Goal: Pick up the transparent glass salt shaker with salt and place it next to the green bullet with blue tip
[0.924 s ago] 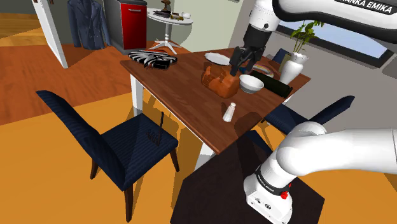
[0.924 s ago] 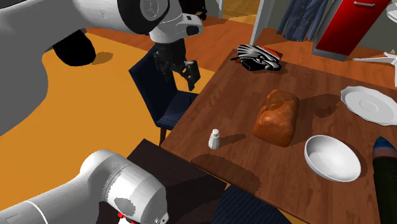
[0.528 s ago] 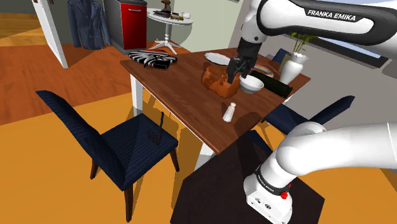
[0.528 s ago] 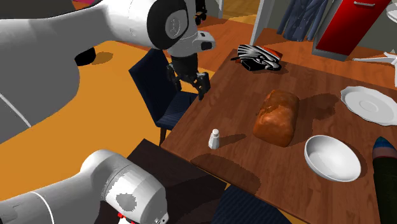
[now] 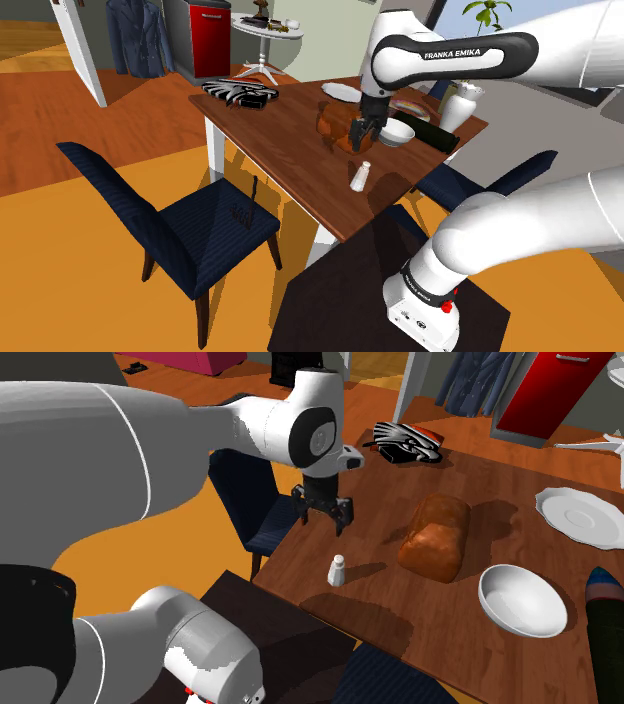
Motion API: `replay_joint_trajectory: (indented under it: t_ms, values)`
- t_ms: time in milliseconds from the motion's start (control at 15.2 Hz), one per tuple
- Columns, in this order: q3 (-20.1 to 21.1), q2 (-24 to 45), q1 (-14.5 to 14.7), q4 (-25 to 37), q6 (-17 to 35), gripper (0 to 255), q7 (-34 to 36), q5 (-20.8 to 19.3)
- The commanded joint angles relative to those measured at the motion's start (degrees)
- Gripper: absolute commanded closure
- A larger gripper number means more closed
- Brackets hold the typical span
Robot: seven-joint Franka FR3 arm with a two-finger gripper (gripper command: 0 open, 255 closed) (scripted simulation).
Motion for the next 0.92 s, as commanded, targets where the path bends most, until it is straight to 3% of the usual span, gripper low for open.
replay_joint_trajectory:
  t_ms: [0, 396, 858]
  values:
    - [-0.9, 3.6, -0.5, -0.1, 2.1, 0, -1.4, -1.2]
    - [-3.5, 14.9, -2.2, -0.1, 8.9, 0, -5.0, -4.8]
    - [-4.3, 16.9, -2.8, -4.0, 14.8, 0, -4.6, -5.8]
